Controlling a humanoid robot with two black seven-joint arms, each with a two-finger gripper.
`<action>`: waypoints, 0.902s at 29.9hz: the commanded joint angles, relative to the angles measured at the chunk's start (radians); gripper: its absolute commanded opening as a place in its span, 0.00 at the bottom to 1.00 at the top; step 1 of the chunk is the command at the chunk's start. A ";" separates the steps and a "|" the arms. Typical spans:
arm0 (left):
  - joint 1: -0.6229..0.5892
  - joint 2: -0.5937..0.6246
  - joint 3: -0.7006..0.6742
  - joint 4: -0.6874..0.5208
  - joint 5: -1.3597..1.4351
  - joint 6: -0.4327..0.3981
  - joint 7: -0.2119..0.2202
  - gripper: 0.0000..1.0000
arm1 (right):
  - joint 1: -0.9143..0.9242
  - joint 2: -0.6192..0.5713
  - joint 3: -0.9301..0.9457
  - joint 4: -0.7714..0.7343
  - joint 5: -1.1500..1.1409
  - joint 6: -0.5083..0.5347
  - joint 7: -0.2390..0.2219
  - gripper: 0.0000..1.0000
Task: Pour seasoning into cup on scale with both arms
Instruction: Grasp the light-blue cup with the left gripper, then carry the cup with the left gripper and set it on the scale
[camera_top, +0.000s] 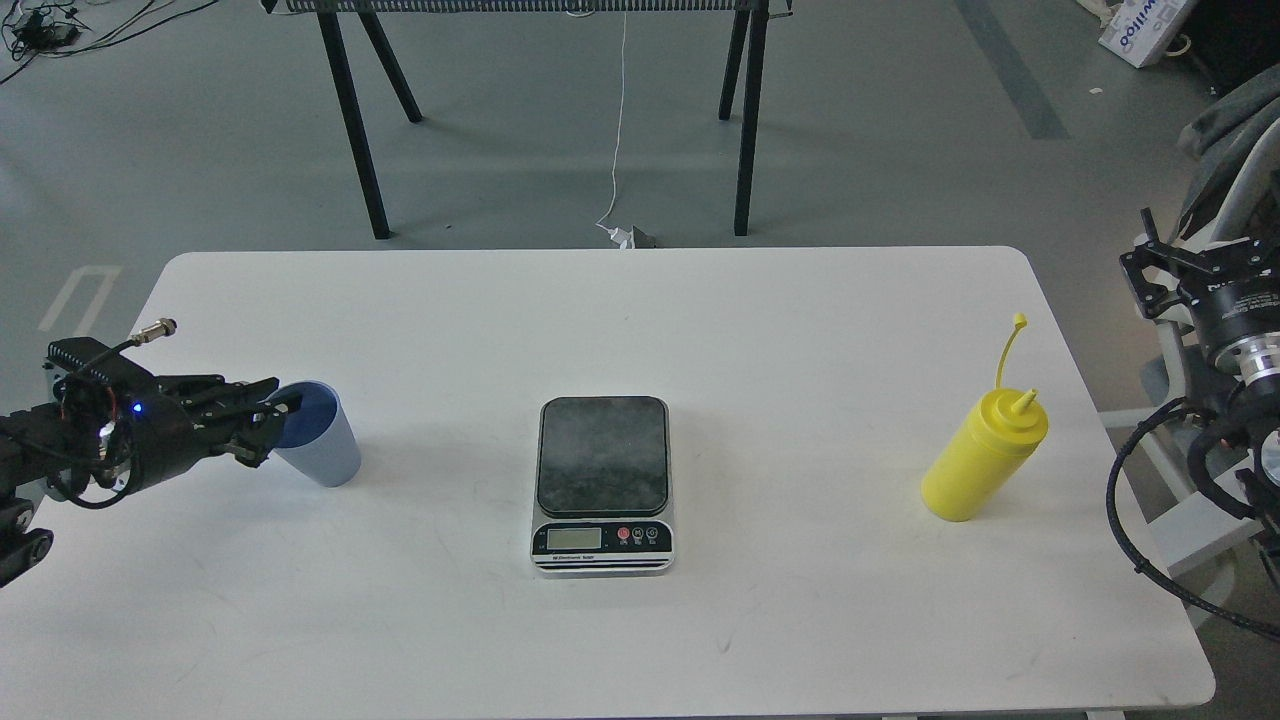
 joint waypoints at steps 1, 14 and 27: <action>-0.003 0.001 0.000 0.000 -0.001 0.000 0.000 0.05 | 0.000 0.000 0.000 0.001 0.000 0.000 0.000 1.00; -0.164 0.038 -0.009 -0.150 -0.106 -0.066 0.000 0.05 | -0.012 -0.012 0.008 0.001 0.000 0.000 0.000 1.00; -0.439 -0.158 0.002 -0.416 -0.026 -0.393 0.015 0.05 | -0.024 -0.029 0.008 0.002 0.000 0.000 0.000 1.00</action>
